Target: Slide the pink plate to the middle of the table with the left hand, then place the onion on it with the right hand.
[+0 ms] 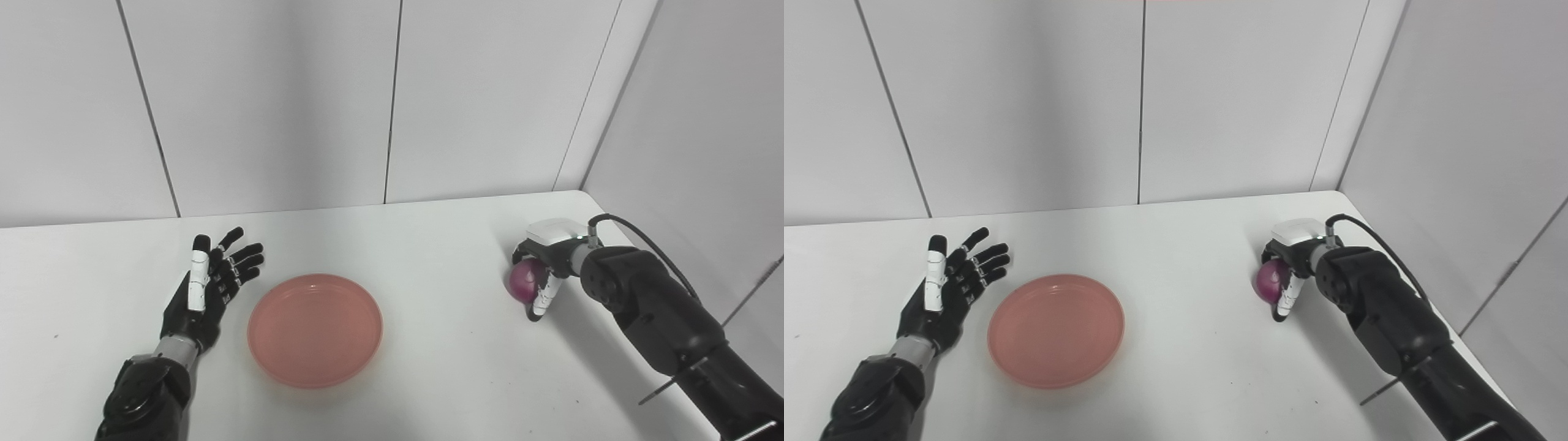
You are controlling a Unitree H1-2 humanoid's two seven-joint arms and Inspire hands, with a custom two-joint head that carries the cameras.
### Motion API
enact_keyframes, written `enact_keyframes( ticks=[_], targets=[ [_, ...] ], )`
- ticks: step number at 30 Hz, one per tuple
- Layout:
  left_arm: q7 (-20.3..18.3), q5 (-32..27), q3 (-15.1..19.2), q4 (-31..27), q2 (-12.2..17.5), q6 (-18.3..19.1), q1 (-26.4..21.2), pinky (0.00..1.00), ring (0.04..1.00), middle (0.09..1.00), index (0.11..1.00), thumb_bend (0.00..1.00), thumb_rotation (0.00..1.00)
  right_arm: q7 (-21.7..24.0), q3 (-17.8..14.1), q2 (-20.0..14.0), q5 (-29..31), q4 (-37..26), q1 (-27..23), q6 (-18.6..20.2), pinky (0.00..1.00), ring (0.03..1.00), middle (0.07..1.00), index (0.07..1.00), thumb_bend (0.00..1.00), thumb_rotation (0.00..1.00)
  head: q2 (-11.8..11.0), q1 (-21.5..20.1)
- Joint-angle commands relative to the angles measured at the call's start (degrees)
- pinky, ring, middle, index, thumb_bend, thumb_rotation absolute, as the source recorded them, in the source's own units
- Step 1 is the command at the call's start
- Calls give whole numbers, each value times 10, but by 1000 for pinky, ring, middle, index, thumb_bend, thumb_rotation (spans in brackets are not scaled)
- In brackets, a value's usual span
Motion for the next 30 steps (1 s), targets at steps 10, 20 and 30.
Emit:
enact_keyframes(
  ticks=[10,20,30],
  targets=[
    [2,3,-2,41,6,34,22,832,799,773,869,886,1000,-14,-13,-17,22,-11,0,9,577,676,752,794,915,208,2,3],
    [5,5,-4,42,5,34,23,821,793,772,863,886,1000,-24,-33,-8,86,-22,8,12,549,632,710,796,853,226,2,3],
    [4,7,-5,61,8,23,17,821,791,772,851,884,1000,-38,-31,-5,113,-25,8,0,507,604,703,764,847,206,2,5]
  ],
)
